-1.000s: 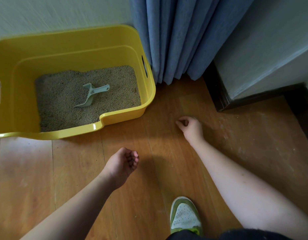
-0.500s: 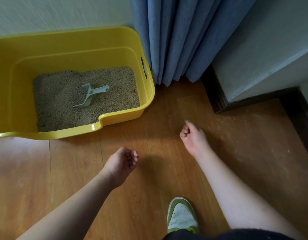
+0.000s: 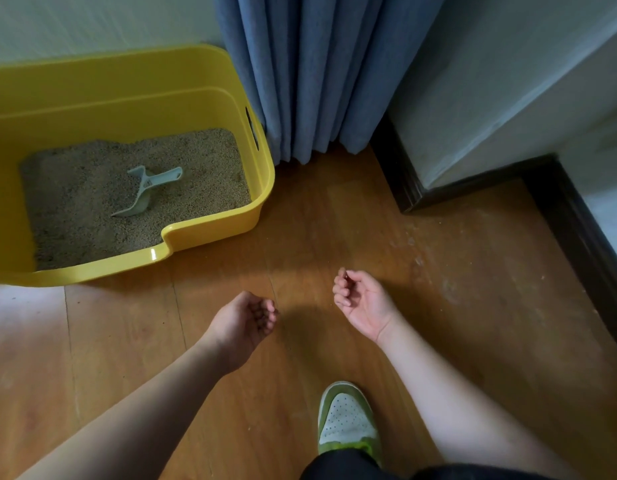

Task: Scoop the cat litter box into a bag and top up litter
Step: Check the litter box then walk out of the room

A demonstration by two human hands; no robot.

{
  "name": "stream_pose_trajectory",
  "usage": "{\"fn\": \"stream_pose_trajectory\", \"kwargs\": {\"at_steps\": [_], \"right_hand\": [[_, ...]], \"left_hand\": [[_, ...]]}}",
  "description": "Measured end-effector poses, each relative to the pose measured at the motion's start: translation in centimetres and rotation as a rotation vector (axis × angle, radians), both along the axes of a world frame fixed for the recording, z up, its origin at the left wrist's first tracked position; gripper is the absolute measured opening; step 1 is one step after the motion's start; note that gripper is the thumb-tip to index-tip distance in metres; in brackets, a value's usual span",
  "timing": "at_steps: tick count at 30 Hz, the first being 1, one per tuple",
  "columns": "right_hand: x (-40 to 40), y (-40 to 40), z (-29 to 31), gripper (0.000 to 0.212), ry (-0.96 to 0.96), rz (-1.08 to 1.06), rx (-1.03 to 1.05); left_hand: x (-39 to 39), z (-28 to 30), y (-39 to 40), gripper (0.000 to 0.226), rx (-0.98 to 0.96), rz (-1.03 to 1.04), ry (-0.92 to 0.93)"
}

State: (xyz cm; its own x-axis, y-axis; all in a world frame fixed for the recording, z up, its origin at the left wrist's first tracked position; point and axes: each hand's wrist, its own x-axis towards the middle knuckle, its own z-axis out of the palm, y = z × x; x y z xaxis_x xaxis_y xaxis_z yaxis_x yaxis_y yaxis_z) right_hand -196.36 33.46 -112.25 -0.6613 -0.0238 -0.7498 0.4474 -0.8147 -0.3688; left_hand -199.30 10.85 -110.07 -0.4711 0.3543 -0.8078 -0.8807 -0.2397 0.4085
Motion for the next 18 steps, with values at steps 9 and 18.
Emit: {"fn": "stream_pose_trajectory", "kwargs": {"at_steps": [9, 18], "right_hand": [[-2.0, 0.1, 0.0, 0.038, -0.163, 0.132, 0.459], [-3.8, 0.8, -0.3, 0.024, -0.093, 0.232, 0.6]], "left_hand": [[0.1, -0.5, -1.0, 0.03, -0.027, -0.013, 0.015], [-0.3, -0.6, -1.0, 0.029, -0.018, 0.005, 0.005]]}}
